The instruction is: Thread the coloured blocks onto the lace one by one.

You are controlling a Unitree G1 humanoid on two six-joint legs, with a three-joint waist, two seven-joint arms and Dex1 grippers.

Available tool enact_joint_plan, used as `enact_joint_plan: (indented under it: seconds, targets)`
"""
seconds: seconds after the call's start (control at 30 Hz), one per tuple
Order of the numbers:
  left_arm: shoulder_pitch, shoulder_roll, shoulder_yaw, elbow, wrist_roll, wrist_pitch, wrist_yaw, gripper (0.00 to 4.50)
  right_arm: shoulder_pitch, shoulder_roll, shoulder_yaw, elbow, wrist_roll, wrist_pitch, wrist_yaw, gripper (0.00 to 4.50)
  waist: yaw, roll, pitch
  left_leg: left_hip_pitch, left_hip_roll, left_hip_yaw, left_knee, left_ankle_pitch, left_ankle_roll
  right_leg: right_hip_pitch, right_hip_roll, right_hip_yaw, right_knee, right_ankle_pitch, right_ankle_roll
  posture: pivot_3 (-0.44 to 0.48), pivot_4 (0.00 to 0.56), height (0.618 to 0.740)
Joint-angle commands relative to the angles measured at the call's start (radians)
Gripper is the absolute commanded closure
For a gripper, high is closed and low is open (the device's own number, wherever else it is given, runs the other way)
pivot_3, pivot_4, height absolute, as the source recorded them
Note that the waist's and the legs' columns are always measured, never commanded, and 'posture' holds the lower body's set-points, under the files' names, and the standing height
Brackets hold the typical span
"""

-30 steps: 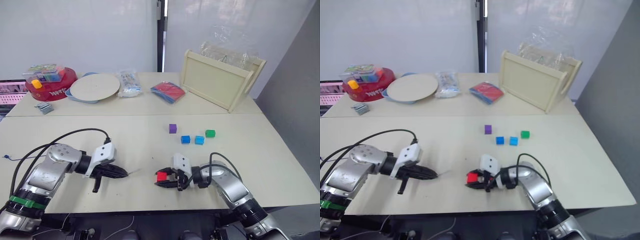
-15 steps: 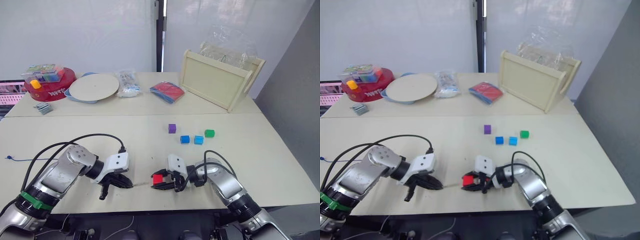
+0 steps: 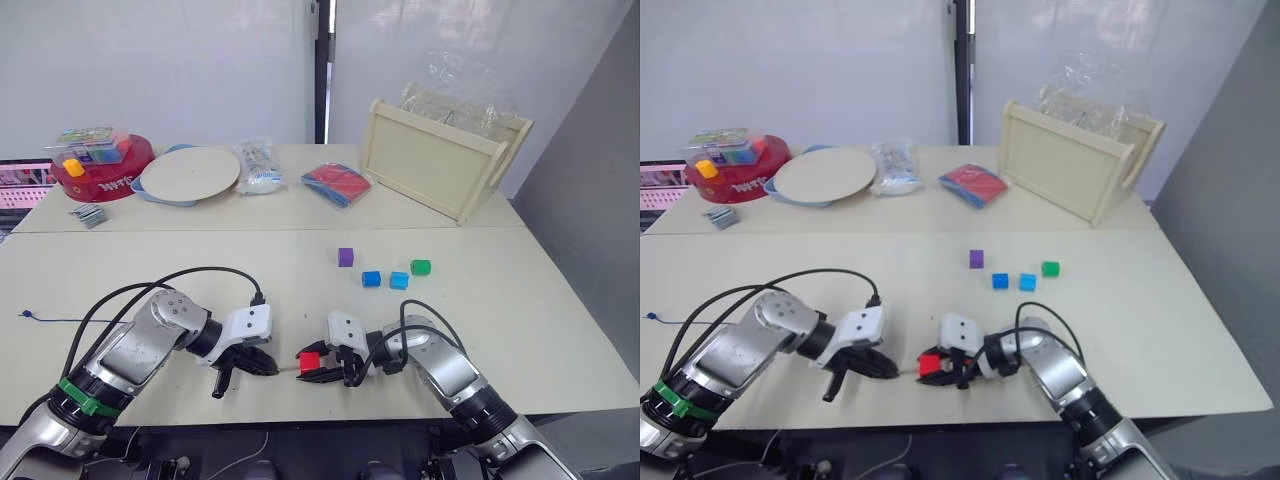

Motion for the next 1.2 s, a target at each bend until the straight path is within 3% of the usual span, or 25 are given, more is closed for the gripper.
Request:
enact_joint_plan:
  seconds: [0.03,0.4,0.57,0.67,0.83,1.07,1.2]
  targets:
    - [-0.027,-0.032,0.028,-0.059,-0.046,0.035,0.021,4.50,-0.008,0.010,-0.002,-0.012,-0.003,-0.016,-0.004,3.31,0.000,0.000,0.000,0.000,0.000,0.000,0.000,0.000,0.000,0.000,0.000,0.000,0.000,0.000,0.000,0.000,0.150,0.740]
    - [0.009,-0.165,0.027,0.003,0.001,-0.087,0.152,4.50,0.003,0.005,-0.016,-0.020,-0.003,-0.003,-0.017,3.31,0.012,0.000,0.000,0.000,-0.001,0.000,0.002,0.000,0.000,0.002,-0.001,0.000,0.000,0.000,0.000,0.000,0.150,0.740]
    - [0.010,-0.151,0.126,0.005,-0.066,-0.078,0.139,2.96,0.004,0.001,-0.032,-0.010,-0.015,0.006,-0.035,3.31,0.014,0.000,0.000,0.000,-0.001,0.000,0.004,0.000,0.000,0.001,-0.001,0.000,0.002,0.000,0.000,0.000,0.150,0.740]
    - [0.049,-0.089,0.164,-0.006,-0.076,-0.105,0.103,2.00,0.010,-0.005,-0.031,-0.001,-0.025,0.005,-0.039,3.31,0.006,0.000,0.000,0.000,-0.001,0.000,0.004,0.000,0.000,0.001,-0.001,0.000,0.001,0.000,0.000,0.000,0.150,0.740]
    - [0.149,-0.005,0.196,0.043,-0.062,-0.210,0.064,2.00,0.011,-0.007,-0.036,0.002,-0.023,0.007,-0.044,3.31,-0.001,0.000,0.000,0.001,-0.001,0.000,0.002,0.000,0.000,0.001,-0.001,0.000,0.001,0.000,0.000,0.000,0.150,0.740]
    - [0.191,-0.024,0.165,0.152,-0.002,-0.341,0.095,2.00,0.003,-0.008,-0.047,0.001,-0.018,0.015,-0.049,3.31,0.004,0.000,0.000,0.001,-0.001,0.000,0.002,0.000,0.000,0.001,-0.001,0.000,0.001,0.000,0.000,0.000,0.150,0.740]
    - [0.218,-0.036,0.136,0.160,0.009,-0.377,0.088,3.16,0.004,-0.011,-0.048,-0.005,-0.017,0.018,-0.050,3.31,0.003,0.000,0.000,0.001,-0.001,0.000,0.002,0.000,0.000,0.001,-0.001,0.000,0.001,0.000,0.000,0.000,0.150,0.740]
